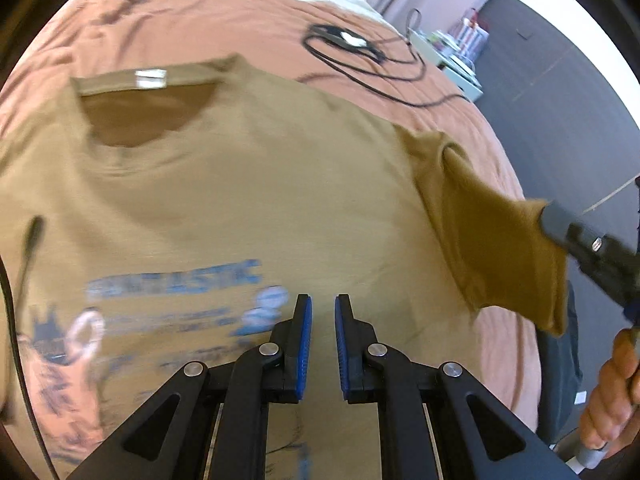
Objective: Fold small clothes
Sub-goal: 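Fold the held side inward over the shirt body with the right gripper, then release the folded side with the right gripper and withdraw both tools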
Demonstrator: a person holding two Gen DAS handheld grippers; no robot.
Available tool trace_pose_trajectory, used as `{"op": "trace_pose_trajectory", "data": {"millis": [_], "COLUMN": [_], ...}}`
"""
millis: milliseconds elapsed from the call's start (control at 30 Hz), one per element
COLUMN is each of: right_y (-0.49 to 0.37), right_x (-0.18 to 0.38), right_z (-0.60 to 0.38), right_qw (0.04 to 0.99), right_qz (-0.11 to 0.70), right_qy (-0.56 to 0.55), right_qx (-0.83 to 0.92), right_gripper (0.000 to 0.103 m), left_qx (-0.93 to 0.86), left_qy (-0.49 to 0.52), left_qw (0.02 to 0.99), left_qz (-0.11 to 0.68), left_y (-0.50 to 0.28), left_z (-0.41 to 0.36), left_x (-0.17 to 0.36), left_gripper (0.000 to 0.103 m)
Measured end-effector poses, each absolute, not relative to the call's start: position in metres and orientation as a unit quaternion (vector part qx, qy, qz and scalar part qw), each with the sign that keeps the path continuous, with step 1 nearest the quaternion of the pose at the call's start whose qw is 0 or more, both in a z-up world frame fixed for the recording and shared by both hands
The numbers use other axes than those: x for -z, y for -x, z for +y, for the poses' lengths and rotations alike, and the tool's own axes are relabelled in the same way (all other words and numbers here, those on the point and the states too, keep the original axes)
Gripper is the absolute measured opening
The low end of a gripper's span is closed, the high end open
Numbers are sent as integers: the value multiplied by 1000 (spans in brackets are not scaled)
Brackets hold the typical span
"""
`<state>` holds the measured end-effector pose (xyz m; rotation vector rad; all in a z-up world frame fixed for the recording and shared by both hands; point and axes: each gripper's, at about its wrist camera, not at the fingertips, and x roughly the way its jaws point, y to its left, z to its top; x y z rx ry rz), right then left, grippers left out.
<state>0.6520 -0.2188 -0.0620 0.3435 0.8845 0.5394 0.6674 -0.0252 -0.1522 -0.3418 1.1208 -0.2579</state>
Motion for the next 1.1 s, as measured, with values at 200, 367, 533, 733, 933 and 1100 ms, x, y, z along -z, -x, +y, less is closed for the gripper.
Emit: {"op": "trace_pose_trajectory", "data": {"millis": [200,367,533,733,933,1100], "right_y": [-660,-663,-676,-695,-700,-712], "right_x": [77,69,91,120,140,156], "right_z": [-184,-208,-244,-244,-223,-210], "right_qw": [830,850,847,831,831,821], "right_qz": [476,450,465,483,490,500], "right_qy": [-109,-115,-151,-177,-164,-174], "right_qx": [-269,-250,-210,-210,-208,-212], "right_gripper": [2,64,64,64,56,18], "left_qx": [98,95,107,103,79,59], "left_qy": [159,153,143,128,126,130], "left_qw": [833,839,840,842,848,847], "left_qz": [520,513,512,513,509,512], "left_y": [-654,-651,-645,-643,-633,-629], "left_z": [3,6,0,7,35,61], "left_x": [136,127,125,125,120,125], "left_gripper": [15,28,30,30,30,31]}}
